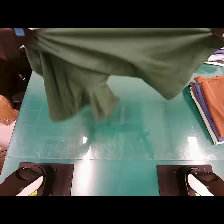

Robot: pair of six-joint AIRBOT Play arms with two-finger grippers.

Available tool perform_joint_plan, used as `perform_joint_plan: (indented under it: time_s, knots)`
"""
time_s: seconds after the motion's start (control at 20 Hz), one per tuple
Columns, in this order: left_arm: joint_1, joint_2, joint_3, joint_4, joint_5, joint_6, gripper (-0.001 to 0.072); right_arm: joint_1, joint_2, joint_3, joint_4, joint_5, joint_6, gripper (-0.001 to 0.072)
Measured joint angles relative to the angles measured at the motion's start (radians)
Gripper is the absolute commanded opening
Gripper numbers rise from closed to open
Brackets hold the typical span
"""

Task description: Fold the shirts.

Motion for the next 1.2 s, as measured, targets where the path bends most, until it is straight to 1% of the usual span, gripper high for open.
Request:
perform_joint_plan:
  time_s: [0.1, 0.25, 0.4, 0.55, 0.6, 0.65, 0.7, 0.75, 0.9, 1.05, 1.1, 1.2]
  knots:
    - [-0.036, -0.031, -0.062, 0.006, -0.043, -0.007, 0.0027, 0.04, -0.051, -0.023, -0.023, 0.063, 0.022, 0.0014]
    - [-0.113, -0.075, -0.228, 0.005, -0.069, -0.011, 0.0028, 0.114, -0.132, -0.137, -0.019, 0.129, 0.037, 0.0014]
    - [-0.157, -0.108, -0.433, 0.005, -0.055, -0.014, 0.0029, 0.161, -0.205, -0.284, -0.02, 0.121, 0.044, 0.0016]
    - [-0.175, -0.126, -0.588, 0.002, 0.018, -0.014, 0.0038, 0.177, -0.268, -0.369, -0.019, 0.075, 0.047, 0.0019]
    - [-0.178, -0.13, -0.619, 0.0, 0.037, -0.014, 0.0307, 0.181, -0.286, -0.385, -0.018, 0.06, 0.046, 0.0021]
    - [-0.18, -0.132, -0.642, -0.002, 0.06, -0.014, 0.0581, 0.182, -0.299, -0.396, -0.017, 0.05, 0.046, 0.008]
    - [-0.181, -0.134, -0.657, 0.0, 0.075, -0.014, 0.0589, 0.182, -0.308, -0.402, -0.016, 0.04, 0.045, 0.0273]
    - [-0.182, -0.135, -0.663, 0.007, 0.089, -0.014, 0.0589, 0.18, -0.315, -0.405, -0.016, 0.034, 0.042, 0.0347]
    - [-0.163, -0.137, -0.636, 0.073, 0.114, -0.018, 0.0589, 0.158, -0.323, -0.38, -0.011, 0.044, 0.04, 0.0346]
    - [-0.06, -0.14, -0.593, 0.117, 0.147, -0.029, 0.0586, 0.121, -0.315, -0.33, -0.008, 0.072, 0.039, 0.0346]
    - [-0.008, -0.145, -0.585, 0.122, 0.161, -0.037, 0.048, 0.111, -0.307, -0.318, -0.008, 0.077, 0.039, 0.0346]
    - [0.092, -0.172, -0.575, 0.105, 0.188, -0.043, 0.0479, 0.092, -0.293, -0.303, -0.008, 0.081, 0.039, 0.0347]
